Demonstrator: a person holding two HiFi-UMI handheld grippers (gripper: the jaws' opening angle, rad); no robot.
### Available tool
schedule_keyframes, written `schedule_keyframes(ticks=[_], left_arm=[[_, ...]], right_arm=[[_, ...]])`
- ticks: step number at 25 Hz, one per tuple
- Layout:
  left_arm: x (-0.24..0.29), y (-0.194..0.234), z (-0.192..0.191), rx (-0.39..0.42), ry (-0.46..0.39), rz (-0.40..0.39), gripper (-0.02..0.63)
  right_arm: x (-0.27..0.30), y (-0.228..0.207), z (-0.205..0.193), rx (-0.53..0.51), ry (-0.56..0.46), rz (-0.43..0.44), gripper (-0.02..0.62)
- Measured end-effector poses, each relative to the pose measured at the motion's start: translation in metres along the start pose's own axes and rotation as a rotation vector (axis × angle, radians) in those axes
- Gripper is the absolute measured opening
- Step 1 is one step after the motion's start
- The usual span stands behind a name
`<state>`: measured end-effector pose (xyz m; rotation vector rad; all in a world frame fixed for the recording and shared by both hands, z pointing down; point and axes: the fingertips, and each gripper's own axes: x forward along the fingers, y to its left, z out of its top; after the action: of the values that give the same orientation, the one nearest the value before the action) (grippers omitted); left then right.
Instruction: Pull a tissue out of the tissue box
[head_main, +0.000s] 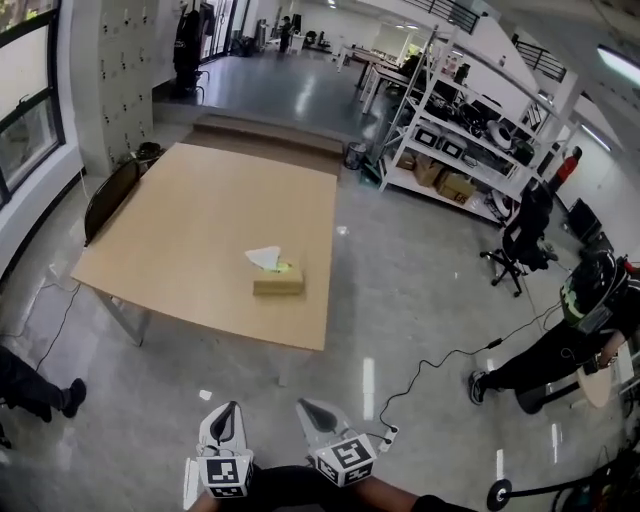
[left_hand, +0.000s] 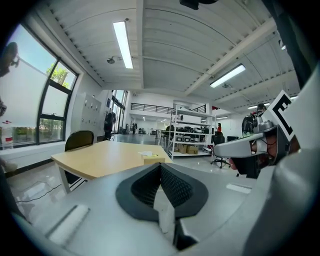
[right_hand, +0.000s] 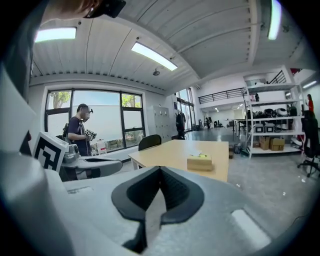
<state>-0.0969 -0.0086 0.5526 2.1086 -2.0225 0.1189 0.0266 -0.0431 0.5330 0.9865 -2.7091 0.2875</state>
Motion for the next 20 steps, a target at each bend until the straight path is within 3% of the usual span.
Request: schedule_keyframes(ticks=[4, 10, 20], left_arm=[[0.007, 0.035, 0.033, -0.014, -0.031, -0.021, 0.018], [0.024, 0.074, 0.026, -0.008, -0.028, -0.018, 0.018], [0.057, 0.112, 0.042, -0.001, -0.011, 0.023, 0.018]], right_arm=[[0.033, 0.014, 0.017, -0.01, -0.002, -0.022, -0.009], [0.072, 0.027, 0.029, -0.014, -0.022, -0.066, -0.009], [0.116, 0.019, 0.036, -0.015, -0.023, -0.064, -0.009]])
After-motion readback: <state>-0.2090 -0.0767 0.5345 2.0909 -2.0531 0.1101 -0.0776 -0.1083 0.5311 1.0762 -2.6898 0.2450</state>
